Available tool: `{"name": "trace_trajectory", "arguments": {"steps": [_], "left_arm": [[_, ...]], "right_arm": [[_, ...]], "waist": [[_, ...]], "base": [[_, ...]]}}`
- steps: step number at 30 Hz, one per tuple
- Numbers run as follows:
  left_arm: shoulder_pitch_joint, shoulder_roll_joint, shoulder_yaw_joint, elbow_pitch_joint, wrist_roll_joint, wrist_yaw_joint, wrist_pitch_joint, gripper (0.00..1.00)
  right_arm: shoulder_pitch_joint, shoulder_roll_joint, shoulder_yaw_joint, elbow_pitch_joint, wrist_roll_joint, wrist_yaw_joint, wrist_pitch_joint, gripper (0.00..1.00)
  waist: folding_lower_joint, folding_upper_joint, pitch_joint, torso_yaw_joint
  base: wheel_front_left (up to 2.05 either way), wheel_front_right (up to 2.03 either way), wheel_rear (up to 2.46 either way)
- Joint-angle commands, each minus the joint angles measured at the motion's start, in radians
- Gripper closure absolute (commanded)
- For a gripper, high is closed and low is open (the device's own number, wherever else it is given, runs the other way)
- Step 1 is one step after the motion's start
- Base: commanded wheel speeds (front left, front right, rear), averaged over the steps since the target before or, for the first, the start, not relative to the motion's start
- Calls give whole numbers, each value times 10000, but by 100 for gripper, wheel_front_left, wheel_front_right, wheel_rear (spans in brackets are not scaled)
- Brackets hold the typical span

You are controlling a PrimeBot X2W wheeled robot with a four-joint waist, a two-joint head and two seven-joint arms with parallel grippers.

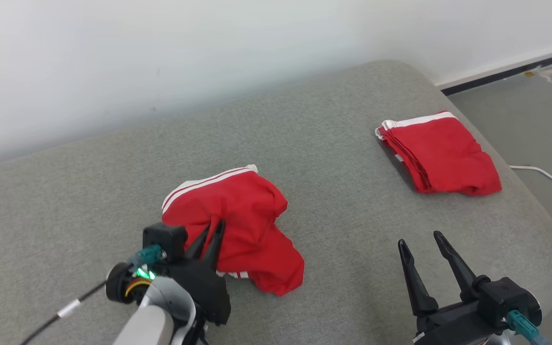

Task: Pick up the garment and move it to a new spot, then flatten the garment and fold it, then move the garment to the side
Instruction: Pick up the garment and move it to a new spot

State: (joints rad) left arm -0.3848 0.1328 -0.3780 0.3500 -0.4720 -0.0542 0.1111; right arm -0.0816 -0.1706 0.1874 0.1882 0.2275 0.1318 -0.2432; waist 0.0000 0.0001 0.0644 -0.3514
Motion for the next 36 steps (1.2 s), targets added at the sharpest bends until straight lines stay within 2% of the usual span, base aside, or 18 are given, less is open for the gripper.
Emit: {"name": "trace_trajectory", "arguments": {"steps": [1,2,3,4,8,11,14,19,24,29,36], "left_arm": [[166,-109,-142,598,324,30,-621,76],[166,-109,-142,598,324,30,-621,76],[202,-164,-235,789,389,-11,-898,52],[232,-223,-245,988,384,-25,-1142,0],[505,-371,-334,1336,362,-170,-2322,0],[775,-322,-122,1258,462,30,-3244,0],[1222,-276,302,843,486,329,-3658,0],[2178,-140,1328,-836,1044,818,-3775,0],[3462,-231,2210,-2427,1933,922,-3761,0],[4425,-436,3032,-2908,2278,948,-3763,0],[5065,-645,4068,-3079,2779,696,-3765,0]], "right_arm": [[64,39,50,35,38,-28,-8,0],[64,39,50,35,38,-28,-8,0],[73,40,92,50,55,-28,-4,0],[83,38,115,64,66,-28,-6,0],[167,13,78,113,88,-28,-4,0],[209,-19,49,94,72,-28,4,0],[274,-5,-28,78,65,-28,14,0],[397,67,-155,109,88,-28,-10,0],[472,141,-305,166,57,-28,-27,0],[600,211,-465,251,52,-28,-51,0],[786,265,-714,413,85,-28,-110,0]], "waist": [[0,-1,-105,236],[0,-1,-105,236],[0,-1,-134,301],[0,-1,-168,375],[0,-1,-321,747],[0,-1,-434,1054],[0,-1,-560,1352],[0,-1,-716,1805],[0,-1,-846,2161],[0,-1,-1003,2418],[0,-1,-1171,2787]], "base": [[0,0,0],[0,0,0],[0,0,0],[0,0,0],[0,0,0],[0,0,0],[0,0,0],[0,0,0],[0,0,0],[0,0,0],[0,0,0]]}}
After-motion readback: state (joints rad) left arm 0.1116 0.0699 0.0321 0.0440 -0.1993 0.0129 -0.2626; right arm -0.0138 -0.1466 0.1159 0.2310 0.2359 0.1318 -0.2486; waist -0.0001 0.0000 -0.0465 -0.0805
